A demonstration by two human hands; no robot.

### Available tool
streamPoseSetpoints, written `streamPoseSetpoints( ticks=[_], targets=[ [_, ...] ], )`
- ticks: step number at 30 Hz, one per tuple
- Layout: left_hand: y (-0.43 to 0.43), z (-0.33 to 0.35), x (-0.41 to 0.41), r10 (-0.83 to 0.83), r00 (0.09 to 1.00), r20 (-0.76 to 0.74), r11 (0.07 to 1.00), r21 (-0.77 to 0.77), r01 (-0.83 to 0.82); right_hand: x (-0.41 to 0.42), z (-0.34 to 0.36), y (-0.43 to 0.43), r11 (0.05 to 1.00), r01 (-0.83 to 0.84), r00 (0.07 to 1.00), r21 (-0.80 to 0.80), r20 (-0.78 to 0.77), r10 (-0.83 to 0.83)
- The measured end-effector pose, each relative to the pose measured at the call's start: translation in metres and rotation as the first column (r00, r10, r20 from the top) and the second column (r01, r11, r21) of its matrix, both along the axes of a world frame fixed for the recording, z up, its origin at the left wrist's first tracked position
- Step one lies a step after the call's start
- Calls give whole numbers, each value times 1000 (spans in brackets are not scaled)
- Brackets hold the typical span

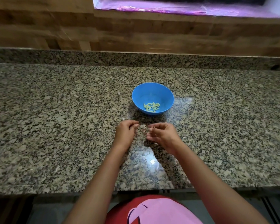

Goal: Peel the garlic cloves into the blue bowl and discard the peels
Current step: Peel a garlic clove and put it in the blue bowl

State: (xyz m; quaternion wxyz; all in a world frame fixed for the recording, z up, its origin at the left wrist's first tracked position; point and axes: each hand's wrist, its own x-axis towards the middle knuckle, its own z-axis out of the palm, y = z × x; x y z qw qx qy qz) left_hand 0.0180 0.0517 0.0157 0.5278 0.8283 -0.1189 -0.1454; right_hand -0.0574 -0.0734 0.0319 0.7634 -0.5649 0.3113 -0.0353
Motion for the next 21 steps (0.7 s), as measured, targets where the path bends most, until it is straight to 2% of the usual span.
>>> streamPoseSetpoints(
  ticks=[2, 3, 7, 9, 12, 14, 17, 18, 21],
  targets=[
    [1, 0, -1, -34, 986, 165, 987, 158, 8, -4, 1, -5, 988, -92, 994, -122, -67, 85],
    [1, 0, -3, -42, 979, 198, 980, 198, 2, -6, 3, -7, 977, -131, 989, -166, -85, 118],
    [5, -5, -11, -26, 948, 317, 965, 254, -58, -12, 8, -15, 964, -172, 979, -201, -143, 145],
    [5, -12, -20, -70, 924, 377, 965, 259, -32, -13, 7, -17, 900, -231, 966, -368, -197, 168],
    [-2, -29, -41, -277, 865, 419, 933, 332, 138, -12, 7, -19, 729, -335, 939, -597, -276, 205],
    [-3, -36, -53, -399, 796, 454, 880, 432, 195, -10, 6, -22, 568, -381, 925, -730, -310, 222],
    [-1, -42, -59, -420, 734, 534, 867, 476, 149, -12, 2, -24, 280, -426, 896, -860, -359, 263],
    [-1, -41, -59, -422, 733, 534, 859, 494, 135, -13, 2, -25, 217, -434, 890, -874, -379, 255],
    [-1, -39, -60, -448, 741, 500, 821, 559, 120, -16, 0, -27, 108, -428, 884, -897, -391, 254]
  ],
)
